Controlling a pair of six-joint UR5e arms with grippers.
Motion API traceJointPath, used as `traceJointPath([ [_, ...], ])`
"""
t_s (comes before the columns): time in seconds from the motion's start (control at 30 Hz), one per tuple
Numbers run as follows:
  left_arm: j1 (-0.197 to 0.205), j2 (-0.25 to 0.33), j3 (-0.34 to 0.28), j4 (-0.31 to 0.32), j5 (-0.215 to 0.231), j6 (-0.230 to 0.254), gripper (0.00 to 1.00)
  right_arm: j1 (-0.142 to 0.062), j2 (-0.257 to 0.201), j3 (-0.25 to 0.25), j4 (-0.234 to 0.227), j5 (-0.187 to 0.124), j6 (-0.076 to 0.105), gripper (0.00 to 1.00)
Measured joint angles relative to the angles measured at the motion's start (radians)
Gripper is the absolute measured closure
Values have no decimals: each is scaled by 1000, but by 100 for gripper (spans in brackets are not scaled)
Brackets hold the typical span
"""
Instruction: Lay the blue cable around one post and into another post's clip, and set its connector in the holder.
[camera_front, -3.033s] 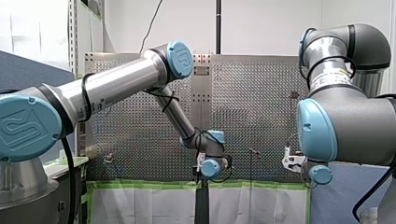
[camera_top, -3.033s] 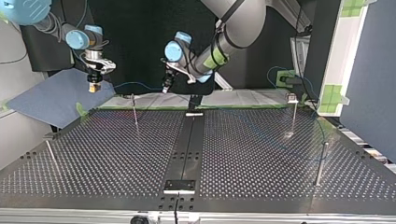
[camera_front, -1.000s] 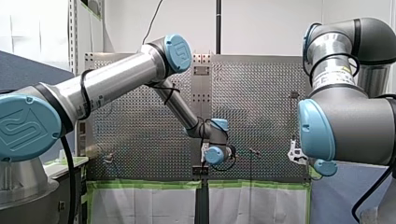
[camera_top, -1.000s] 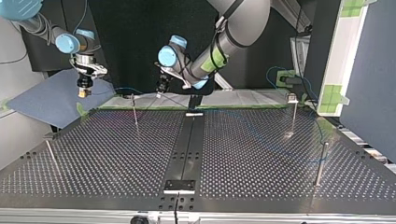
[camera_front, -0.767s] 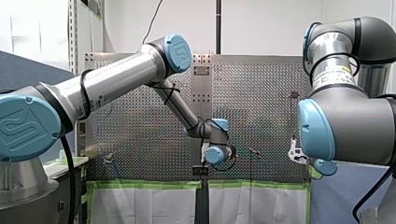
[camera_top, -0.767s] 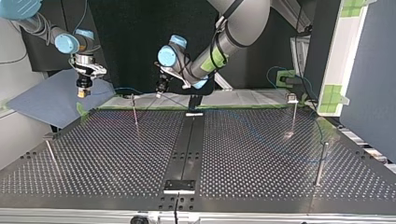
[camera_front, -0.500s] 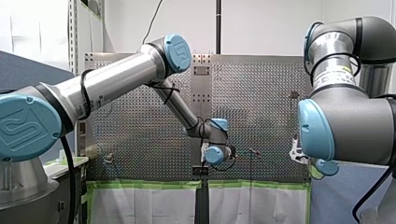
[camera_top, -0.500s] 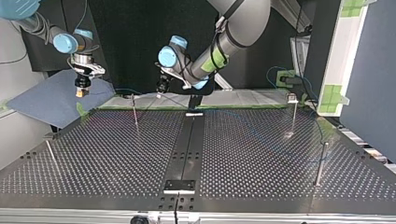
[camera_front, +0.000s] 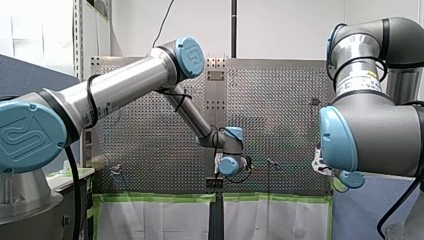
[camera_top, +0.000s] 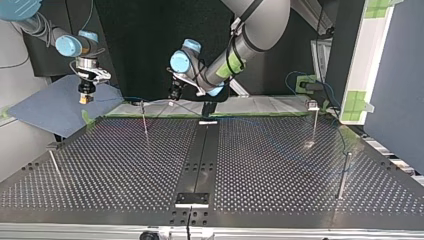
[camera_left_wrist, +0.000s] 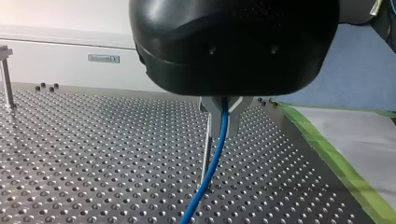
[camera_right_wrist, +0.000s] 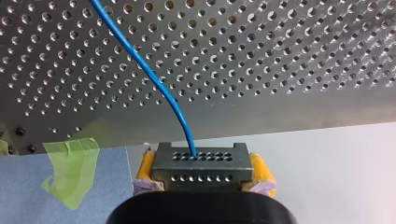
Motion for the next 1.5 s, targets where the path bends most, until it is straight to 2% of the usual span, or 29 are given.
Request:
traceJointPath([
  [0.57,-3,-2,0,10,5,-14,100,0,1,-10,1,5,18,100],
  [0.87,-3,-2,-2,15,17,-42,100,0,1,-13,-3,3,29,100],
  [1.27,3,-2,-5,14,33,-92,100,0,2,-14,-7,1,33,100],
  [1.5,10,-2,-5,8,36,-110,100,0,2,-19,-9,4,45,100],
])
